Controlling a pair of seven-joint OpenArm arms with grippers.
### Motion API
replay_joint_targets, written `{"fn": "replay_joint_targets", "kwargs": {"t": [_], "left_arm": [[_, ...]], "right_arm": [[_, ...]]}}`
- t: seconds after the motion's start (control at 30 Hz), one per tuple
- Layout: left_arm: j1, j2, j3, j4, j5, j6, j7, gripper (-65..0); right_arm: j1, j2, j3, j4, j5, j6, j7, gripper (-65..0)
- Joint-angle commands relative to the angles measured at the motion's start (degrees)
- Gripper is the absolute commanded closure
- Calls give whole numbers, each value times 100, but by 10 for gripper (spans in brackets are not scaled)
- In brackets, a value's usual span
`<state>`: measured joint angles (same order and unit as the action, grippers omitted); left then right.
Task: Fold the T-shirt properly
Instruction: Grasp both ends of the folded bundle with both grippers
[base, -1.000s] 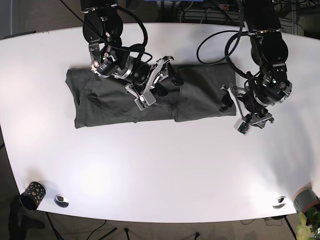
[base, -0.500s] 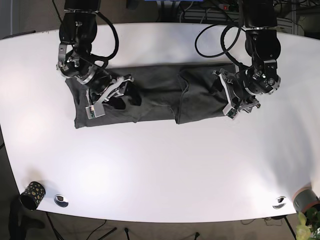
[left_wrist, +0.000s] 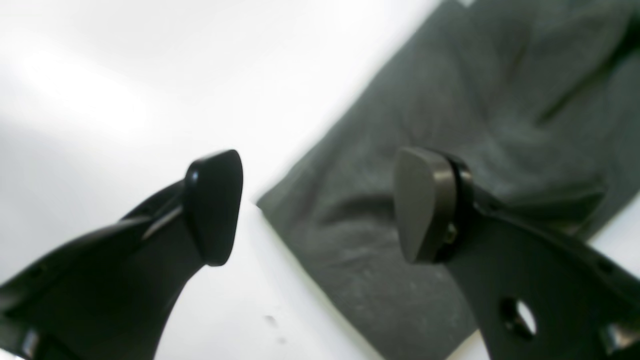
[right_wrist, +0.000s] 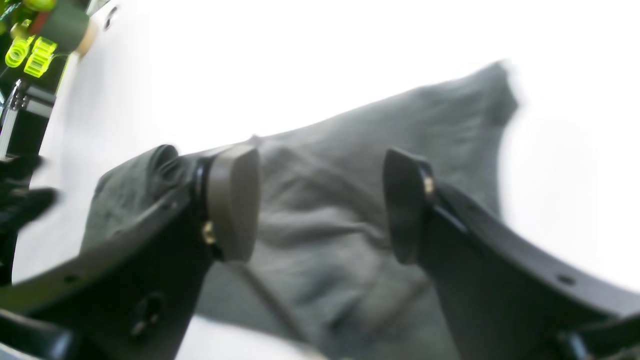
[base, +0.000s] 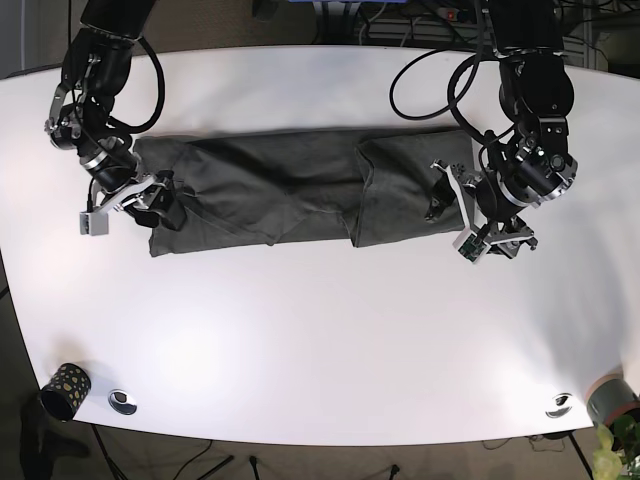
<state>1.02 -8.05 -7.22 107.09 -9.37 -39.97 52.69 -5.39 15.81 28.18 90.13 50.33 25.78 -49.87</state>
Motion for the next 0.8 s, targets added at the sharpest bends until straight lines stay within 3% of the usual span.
{"fn": "replay_joint_targets", "kwargs": {"t": [0.0, 0.3, 0.53, 0.77], "left_arm": [[87, -52, -64, 232, -52, -3, -25, -439], [386, -17, -653, -199, -246, -3, -25, -439], [351, -34, -1216, -1131, -993, -3, -25, -439], [351, -52, -1225, -1333, -1037, -3, -25, -439]], "right_arm": [[200, 225, 131, -261, 141, 64, 112, -379], [737, 726, 193, -1905, 123, 108, 121, -379], [807, 674, 184, -2283, 123, 116, 121, -379], [666, 410, -291, -2239, 132, 116, 121, -379]]}}
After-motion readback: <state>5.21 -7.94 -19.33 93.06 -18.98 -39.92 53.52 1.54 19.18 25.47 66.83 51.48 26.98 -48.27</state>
